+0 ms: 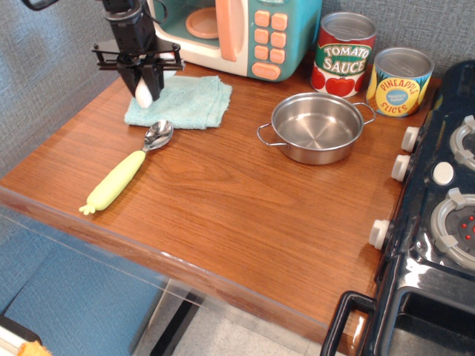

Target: Put the mushroom on the blue cloth.

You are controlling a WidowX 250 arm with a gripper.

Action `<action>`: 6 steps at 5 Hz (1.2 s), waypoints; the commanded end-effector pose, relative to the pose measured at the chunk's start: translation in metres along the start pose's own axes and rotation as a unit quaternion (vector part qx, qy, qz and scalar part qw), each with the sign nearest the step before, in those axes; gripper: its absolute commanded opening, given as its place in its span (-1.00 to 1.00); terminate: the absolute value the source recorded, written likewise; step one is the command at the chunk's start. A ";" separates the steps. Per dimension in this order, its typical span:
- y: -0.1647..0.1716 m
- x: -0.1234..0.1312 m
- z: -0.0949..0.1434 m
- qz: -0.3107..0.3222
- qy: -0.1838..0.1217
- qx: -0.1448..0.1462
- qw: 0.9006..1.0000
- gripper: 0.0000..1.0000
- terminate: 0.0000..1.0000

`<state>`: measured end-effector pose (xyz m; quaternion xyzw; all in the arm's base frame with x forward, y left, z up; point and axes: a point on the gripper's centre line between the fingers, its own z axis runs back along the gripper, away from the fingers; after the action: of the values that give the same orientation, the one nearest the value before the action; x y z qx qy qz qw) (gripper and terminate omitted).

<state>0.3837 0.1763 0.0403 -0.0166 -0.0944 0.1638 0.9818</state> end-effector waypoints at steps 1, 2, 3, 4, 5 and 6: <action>-0.011 0.014 0.015 -0.028 -0.017 0.000 0.999 1.00 -1.00; -0.014 0.012 0.019 -0.037 -0.015 0.006 0.999 1.00 -1.00; -0.019 0.010 0.030 -0.052 -0.021 0.012 0.998 1.00 -1.00; -0.024 0.007 0.040 -0.070 -0.024 0.008 0.997 1.00 -1.00; -0.034 0.001 0.059 -0.098 -0.033 0.004 0.995 1.00 -1.00; -0.046 -0.014 0.077 -0.125 -0.032 -0.007 0.992 1.00 -1.00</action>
<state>0.3741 0.1233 0.0913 -0.0157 -0.0977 0.0426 0.9942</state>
